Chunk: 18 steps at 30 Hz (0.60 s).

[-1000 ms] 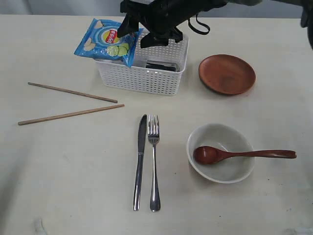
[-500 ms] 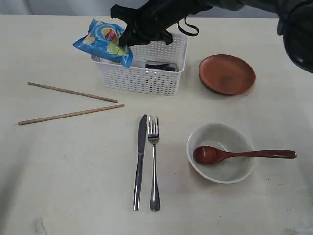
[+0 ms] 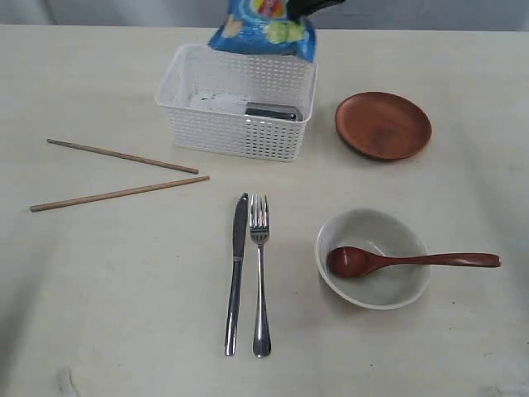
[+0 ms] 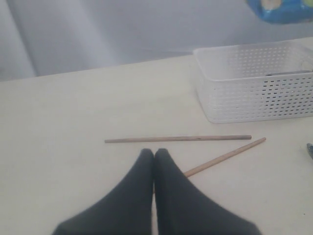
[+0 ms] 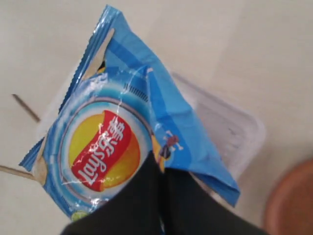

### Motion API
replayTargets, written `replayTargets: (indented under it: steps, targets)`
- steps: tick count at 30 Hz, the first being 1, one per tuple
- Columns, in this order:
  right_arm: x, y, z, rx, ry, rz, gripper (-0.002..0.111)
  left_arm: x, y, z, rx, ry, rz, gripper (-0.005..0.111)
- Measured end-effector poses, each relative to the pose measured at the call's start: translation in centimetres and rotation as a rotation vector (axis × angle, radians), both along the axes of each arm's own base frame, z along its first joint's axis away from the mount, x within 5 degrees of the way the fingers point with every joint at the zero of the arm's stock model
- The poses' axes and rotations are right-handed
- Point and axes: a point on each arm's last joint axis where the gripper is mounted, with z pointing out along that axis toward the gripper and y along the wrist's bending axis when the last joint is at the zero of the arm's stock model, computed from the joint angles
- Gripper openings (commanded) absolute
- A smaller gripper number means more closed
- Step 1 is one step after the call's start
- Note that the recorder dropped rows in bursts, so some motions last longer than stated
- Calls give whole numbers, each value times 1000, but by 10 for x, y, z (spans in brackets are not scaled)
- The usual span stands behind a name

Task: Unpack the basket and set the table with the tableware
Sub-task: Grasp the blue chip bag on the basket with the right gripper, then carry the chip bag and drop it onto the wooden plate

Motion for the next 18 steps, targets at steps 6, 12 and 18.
replayTargets:
  steps: [6, 12, 18]
  targets:
    - [3, -87, -4, -75, 117, -169, 0, 0, 0, 0, 0, 0, 0, 0]
    - [-14, -142, -59, -105, 217, -333, 0, 0, 0, 0, 0, 0, 0, 0]
    - [-24, -149, -99, -140, 215, -359, 5, 0, 0, 0, 0, 0, 0, 0]
